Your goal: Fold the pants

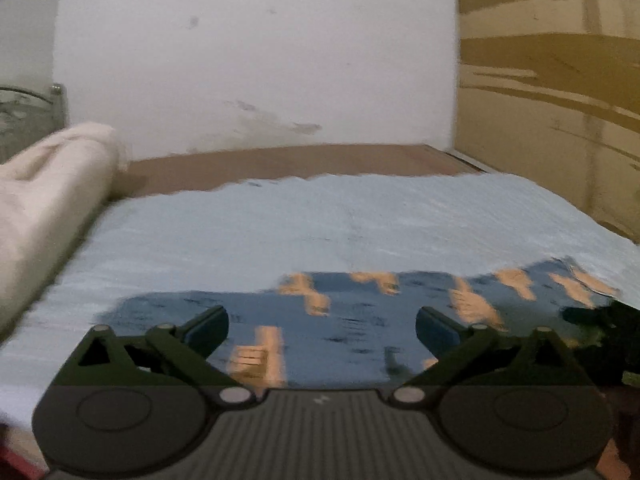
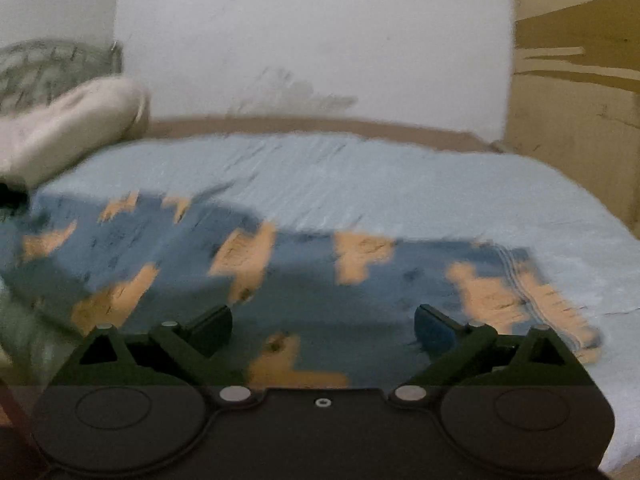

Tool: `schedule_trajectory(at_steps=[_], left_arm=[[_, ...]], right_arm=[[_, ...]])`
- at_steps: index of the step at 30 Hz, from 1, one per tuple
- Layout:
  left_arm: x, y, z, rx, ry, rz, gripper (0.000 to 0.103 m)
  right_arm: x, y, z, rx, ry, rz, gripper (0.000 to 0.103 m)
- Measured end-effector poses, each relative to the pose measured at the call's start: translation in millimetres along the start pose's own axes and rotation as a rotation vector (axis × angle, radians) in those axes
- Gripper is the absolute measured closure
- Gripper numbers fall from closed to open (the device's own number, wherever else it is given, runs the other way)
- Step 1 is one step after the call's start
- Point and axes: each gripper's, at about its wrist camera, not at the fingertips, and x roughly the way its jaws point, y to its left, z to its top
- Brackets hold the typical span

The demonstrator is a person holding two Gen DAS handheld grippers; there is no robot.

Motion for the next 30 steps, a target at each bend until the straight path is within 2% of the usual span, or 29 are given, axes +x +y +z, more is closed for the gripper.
schedule_trajectory(at_steps=[4, 8, 12, 17, 21, 25, 28, 29, 30], left_arm=[[-9.2, 47.8, -4.1, -0.035, 0.009, 0.125, 0.001], [0.7, 93.5, -17.8, -0.098, 0.052, 0.227, 0.001], [23.8, 131.5, -31.5, -0.171, 0.059, 0.241, 0.001], [51.1, 167.8, -42.3, -0.274, 0.076, 0.180, 0.008], [68.5, 194.2, -48.5, -0.384, 0.097, 0.123, 0.021], [79.7, 210.0, -61.4, -0.468, 0.124, 0.105, 0.031], [86.0, 219.0, -66.6, -0.531, 0.139, 0.077, 0.053], [85.8, 220.1, -66.7, -0.540, 0.139, 0.067, 0.070], [85.1, 219.2, -65.7, -0.546, 0.137, 0.066, 0.081]], right_arm=[[-1.7, 12.3, 5.3, 0.044, -0.009, -0.024, 0.001], [-6.0, 27.4, 7.8, 0.076, -0.023, 0.023, 0.001], [-8.6, 43.4, 9.4, 0.124, -0.039, 0.078, 0.001], [-8.7, 60.3, 12.8, 0.159, -0.053, 0.138, 0.001], [-6.0, 68.9, 13.1, 0.151, -0.037, 0.148, 0.001], [-3.7, 74.4, 10.7, 0.154, -0.031, 0.154, 0.001], [-1.3, 76.3, 9.5, 0.149, -0.026, 0.151, 0.001], [-0.3, 76.4, 9.2, 0.148, -0.023, 0.149, 0.001], [0.0, 76.5, 8.5, 0.146, -0.021, 0.148, 0.001]])
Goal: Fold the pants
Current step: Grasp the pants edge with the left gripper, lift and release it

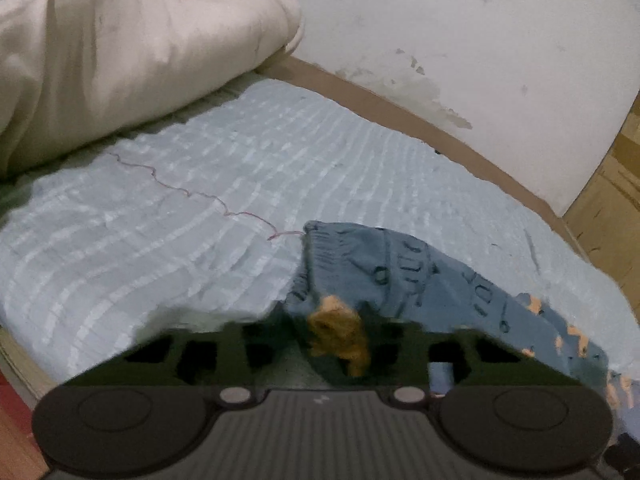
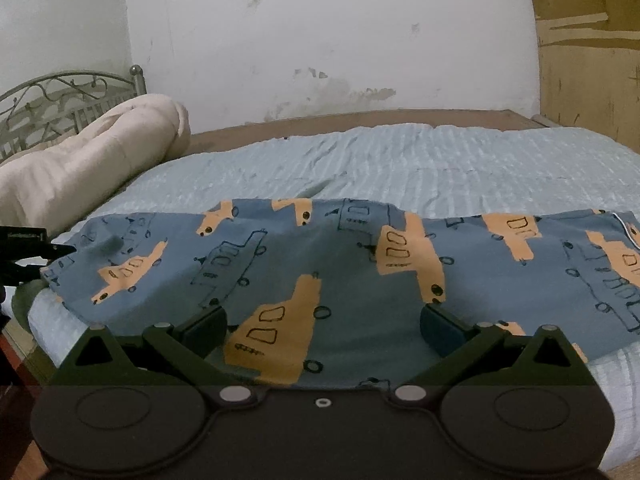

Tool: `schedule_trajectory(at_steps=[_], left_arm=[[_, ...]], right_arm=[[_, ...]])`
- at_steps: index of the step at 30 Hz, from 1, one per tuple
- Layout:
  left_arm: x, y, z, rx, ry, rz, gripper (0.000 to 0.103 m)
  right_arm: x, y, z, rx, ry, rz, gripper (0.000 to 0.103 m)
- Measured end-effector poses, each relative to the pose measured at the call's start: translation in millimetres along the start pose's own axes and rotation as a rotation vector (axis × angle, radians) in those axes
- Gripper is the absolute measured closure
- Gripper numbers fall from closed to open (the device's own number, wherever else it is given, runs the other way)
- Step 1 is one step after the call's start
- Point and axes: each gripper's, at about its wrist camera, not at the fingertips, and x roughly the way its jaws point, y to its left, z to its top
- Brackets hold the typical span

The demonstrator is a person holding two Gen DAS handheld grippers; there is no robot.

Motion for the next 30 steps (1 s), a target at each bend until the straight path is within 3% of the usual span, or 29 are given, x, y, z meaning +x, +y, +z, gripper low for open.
schedule_trajectory(at_steps=[3, 9, 15, 20, 30], left_arm=[[-11.1, -10.0, 1.4, 0.018, -0.048, 0.041, 0.087], [-49.4, -28.4, 5.0, 0.098, -0.172, 0.104, 0.088], [-31.3, -22.8, -2.4, 0.107, -0.099, 0.163, 0.086], [-27.4, -20.0, -10.4, 0.094, -0.090, 0.183, 0.086], [-25.9, -21.0, -9.3, 0.078, -0.078, 0.211, 0.086]], right_arm=[[1.6, 0.8, -1.5, -0.009, 0.006, -0.005, 0.001], [2.6, 0.0, -2.0, -0.021, 0.010, -0.003, 0.001], [3.8, 0.1, -0.9, -0.042, 0.007, -0.006, 0.001], [13.6, 2.5, 24.0, -0.086, -0.020, 0.007, 0.001], [134.7, 68.6, 109.1, -0.215, 0.111, 0.190, 0.001]])
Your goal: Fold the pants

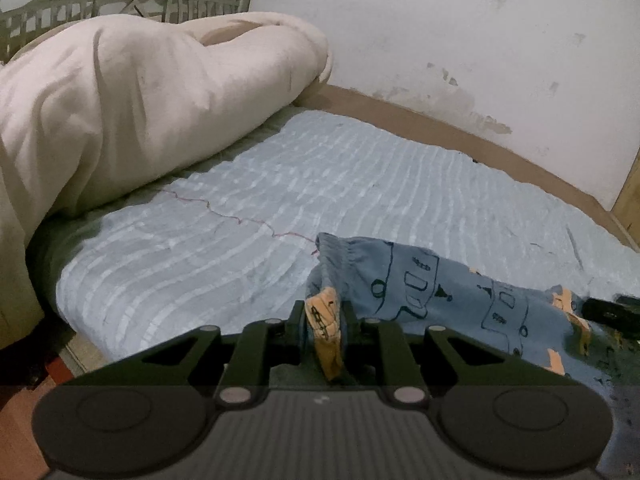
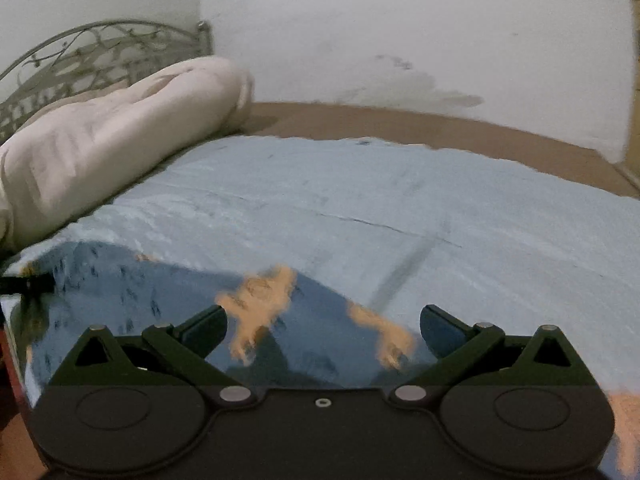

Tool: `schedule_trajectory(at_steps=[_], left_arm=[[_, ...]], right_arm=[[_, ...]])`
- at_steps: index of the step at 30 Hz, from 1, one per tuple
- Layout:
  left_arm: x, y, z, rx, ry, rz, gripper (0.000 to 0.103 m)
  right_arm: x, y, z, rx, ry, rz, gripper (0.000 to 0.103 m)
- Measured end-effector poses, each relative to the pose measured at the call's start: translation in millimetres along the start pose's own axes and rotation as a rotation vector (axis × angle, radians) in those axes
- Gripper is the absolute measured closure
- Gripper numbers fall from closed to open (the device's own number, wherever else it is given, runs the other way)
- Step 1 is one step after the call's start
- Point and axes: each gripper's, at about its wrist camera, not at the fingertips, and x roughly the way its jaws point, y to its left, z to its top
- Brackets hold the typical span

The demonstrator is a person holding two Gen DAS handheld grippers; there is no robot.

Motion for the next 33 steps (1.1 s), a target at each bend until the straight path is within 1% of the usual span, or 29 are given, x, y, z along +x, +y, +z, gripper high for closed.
schedule_trajectory(at_steps=[1, 2, 4, 5, 7, 8, 10, 11, 12, 13, 15, 17, 19, 22, 24, 26, 28, 31, 33], left_arm=[[-0.2, 0.3, 0.0, -0.002, 0.002, -0.001, 0.086], [-0.8, 0.6, 0.2, -0.001, 0.004, -0.002, 0.085], [-1.9, 1.8, 1.0, -0.002, 0.007, -0.008, 0.085], [-2.2, 2.2, 1.2, -0.001, 0.009, -0.010, 0.085], [-2.5, 2.1, 1.7, 0.007, 0.011, -0.013, 0.082], [-2.7, 1.9, 1.9, 0.011, 0.012, -0.011, 0.076], [-6.8, 2.1, 1.9, 0.006, -0.004, 0.008, 0.057], [-9.5, 2.0, 2.2, 0.005, -0.013, 0.015, 0.039], [-13.5, 1.4, 1.8, 0.008, -0.026, 0.017, 0.029], [-16.9, 0.1, 1.4, 0.013, -0.035, 0.018, 0.026], [-23.8, -5.5, -0.3, 0.031, -0.051, 0.027, 0.013], [-30.5, -14.7, -3.2, 0.054, -0.066, 0.045, 0.008], [-37.7, -24.4, -8.2, 0.083, -0.078, 0.050, 0.004], [-46.2, -35.1, -16.9, 0.117, -0.051, 0.050, 0.004], [-53.0, -39.3, -23.2, 0.129, -0.027, 0.041, 0.004], [-62.9, -42.4, -29.5, 0.132, -0.017, 0.034, 0.003], [-74.4, -45.2, -35.0, 0.130, -0.010, 0.029, 0.002], [-92.6, -52.8, -43.5, 0.142, -0.008, 0.016, 0.001], [-104.8, -59.9, -48.4, 0.157, -0.005, 0.001, 0.001]], right_arm=[[17.2, 5.5, 6.3, -0.025, 0.024, -0.002, 0.001], [31.8, 10.3, 9.6, -0.063, 0.055, -0.023, 0.001], [54.7, 15.9, 10.3, -0.141, 0.104, -0.093, 0.001], [60.4, 13.0, 8.6, -0.155, 0.103, -0.127, 0.001], [61.6, -1.0, 8.5, -0.116, 0.084, -0.195, 0.001], [57.1, -10.0, 9.0, -0.091, 0.060, -0.246, 0.001], [45.2, -20.4, 7.5, -0.074, 0.025, -0.316, 0.001], [36.8, -23.6, 5.8, -0.069, 0.014, -0.322, 0.001], [25.3, -25.4, 1.6, -0.068, 0.000, -0.310, 0.001], [11.7, -25.8, -4.1, -0.069, -0.012, -0.301, 0.001], [-18.7, -23.4, -20.6, -0.076, -0.046, -0.271, 0.001], [-49.5, -16.5, -46.4, -0.080, -0.073, -0.240, 0.001], [-71.6, -11.7, -71.0, -0.101, -0.094, -0.252, 0.001], [-98.3, -19.0, -114.4, -0.143, -0.108, -0.374, 0.001], [-120.0, -34.9, -134.3, -0.119, -0.137, -0.447, 0.001], [-138.5, -58.1, -143.3, -0.059, -0.135, -0.525, 0.001], [-155.5, -78.7, -148.2, -0.003, -0.133, -0.580, 0.001], [-186.4, -87.9, -155.0, 0.046, -0.166, -0.629, 0.001], [-210.5, -86.3, -159.2, 0.077, -0.208, -0.629, 0.001]])
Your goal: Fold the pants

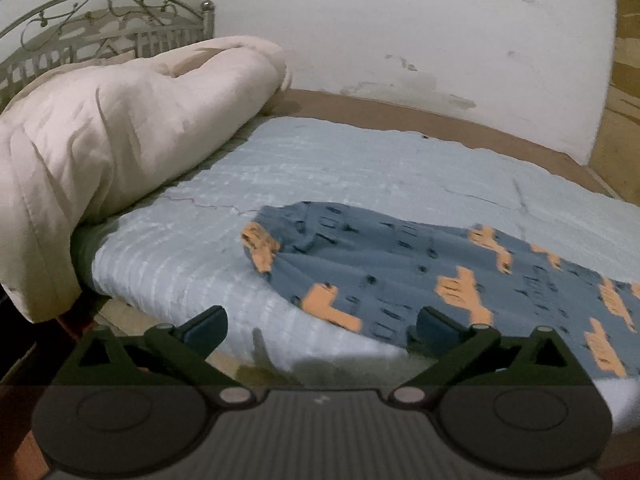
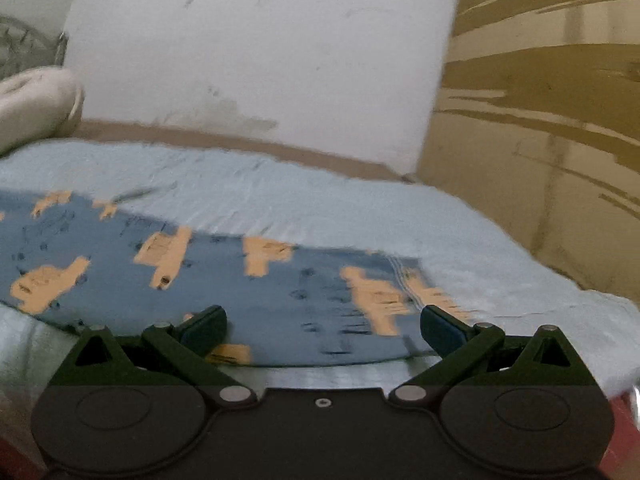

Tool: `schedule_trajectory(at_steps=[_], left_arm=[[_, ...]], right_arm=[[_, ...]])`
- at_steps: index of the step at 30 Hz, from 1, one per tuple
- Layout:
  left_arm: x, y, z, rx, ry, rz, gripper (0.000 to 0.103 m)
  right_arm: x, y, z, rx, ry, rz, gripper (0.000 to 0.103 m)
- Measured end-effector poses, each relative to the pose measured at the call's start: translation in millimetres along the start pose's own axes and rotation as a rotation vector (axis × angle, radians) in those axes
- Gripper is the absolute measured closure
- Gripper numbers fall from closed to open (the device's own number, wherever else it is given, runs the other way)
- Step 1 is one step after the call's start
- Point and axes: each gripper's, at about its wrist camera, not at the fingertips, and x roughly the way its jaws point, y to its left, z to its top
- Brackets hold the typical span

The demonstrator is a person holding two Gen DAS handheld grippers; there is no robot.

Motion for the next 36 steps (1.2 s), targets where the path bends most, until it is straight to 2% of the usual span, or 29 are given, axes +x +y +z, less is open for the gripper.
schedule_trajectory(at_steps=[3, 8, 16, 21, 28, 33, 36], left_arm=[[-19.5, -12.8, -4.0, 0.024, -0.008, -0.041, 0.001], [-52.6, -34.2, -13.5, 0.055, -0.031, -0.122, 0.001], [-99.5, -52.4, -35.0, 0.069, -0.052, -0.236, 0.001], [-114.3, -64.5, -44.4, 0.105, -0.048, -0.291, 0.001], [-104.5, -111.2, -29.4, 0.223, -0.056, -0.324, 0.001], [-79.8, -175.9, -5.7, 0.316, -0.060, -0.361, 0.001], [-57.1, -226.0, 9.0, 0.374, -0.067, -0.411, 0.001]], right_arm=[[-37.7, -12.1, -0.6, 0.073, -0.047, 0.007, 0.001], [-90.2, -26.3, -8.2, 0.195, -0.066, 0.035, 0.001], [-161.9, -35.2, -6.1, 0.244, -0.099, 0.070, 0.001], [-194.6, -40.4, -10.4, 0.281, -0.106, 0.060, 0.001], [-190.7, -56.1, -14.8, 0.397, -0.092, 0.072, 0.001], [-149.2, -75.9, -17.1, 0.542, -0.074, 0.107, 0.001], [-115.6, -90.4, -20.3, 0.642, -0.078, 0.173, 0.001]])
